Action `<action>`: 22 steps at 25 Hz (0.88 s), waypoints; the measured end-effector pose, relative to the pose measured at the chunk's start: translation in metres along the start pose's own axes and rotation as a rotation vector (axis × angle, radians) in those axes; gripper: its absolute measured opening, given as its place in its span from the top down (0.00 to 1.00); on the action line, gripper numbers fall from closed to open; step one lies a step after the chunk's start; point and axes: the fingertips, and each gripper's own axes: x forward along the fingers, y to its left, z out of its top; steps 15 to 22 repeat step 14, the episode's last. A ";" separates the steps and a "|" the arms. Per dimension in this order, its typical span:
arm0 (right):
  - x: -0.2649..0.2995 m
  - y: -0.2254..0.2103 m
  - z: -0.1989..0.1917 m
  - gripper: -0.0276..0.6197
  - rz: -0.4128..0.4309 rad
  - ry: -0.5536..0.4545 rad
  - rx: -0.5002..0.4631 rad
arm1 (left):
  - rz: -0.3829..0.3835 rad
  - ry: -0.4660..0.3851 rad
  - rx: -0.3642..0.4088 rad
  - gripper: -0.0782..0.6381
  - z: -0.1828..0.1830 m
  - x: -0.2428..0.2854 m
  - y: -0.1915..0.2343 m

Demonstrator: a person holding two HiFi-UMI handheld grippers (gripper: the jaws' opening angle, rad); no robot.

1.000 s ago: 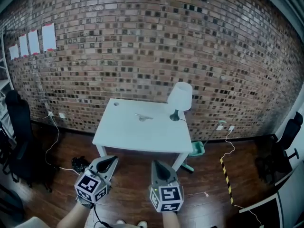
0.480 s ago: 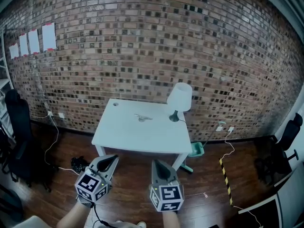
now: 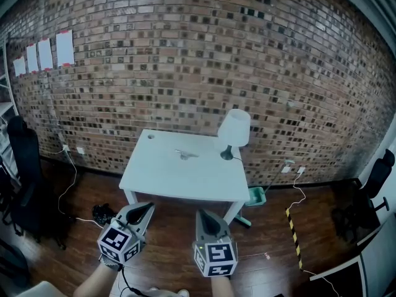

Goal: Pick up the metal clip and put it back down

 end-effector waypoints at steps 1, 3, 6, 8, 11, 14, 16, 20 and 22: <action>0.000 0.000 -0.001 0.98 0.000 0.000 -0.001 | 0.001 0.000 0.001 0.88 0.000 0.000 0.000; 0.001 0.000 -0.001 0.98 -0.001 0.000 -0.003 | 0.003 0.000 0.000 0.88 -0.001 0.000 0.001; 0.002 0.000 -0.001 0.98 0.001 0.000 0.000 | 0.002 0.001 -0.003 0.88 -0.001 0.002 0.001; 0.003 -0.001 -0.003 0.98 0.003 0.001 0.000 | 0.002 -0.002 -0.005 0.88 -0.002 0.003 0.000; 0.004 -0.002 -0.002 0.98 0.004 -0.001 -0.003 | 0.004 -0.004 -0.007 0.88 -0.004 0.004 0.001; 0.005 -0.004 0.000 0.98 0.003 -0.002 -0.004 | 0.004 -0.005 -0.012 0.88 -0.005 0.006 0.001; 0.005 -0.004 0.000 0.98 0.003 -0.002 -0.004 | 0.004 -0.005 -0.012 0.88 -0.005 0.006 0.001; 0.005 -0.004 0.000 0.98 0.003 -0.002 -0.004 | 0.004 -0.005 -0.012 0.88 -0.005 0.006 0.001; 0.005 -0.004 0.000 0.98 0.003 -0.002 -0.004 | 0.004 -0.005 -0.012 0.88 -0.005 0.006 0.001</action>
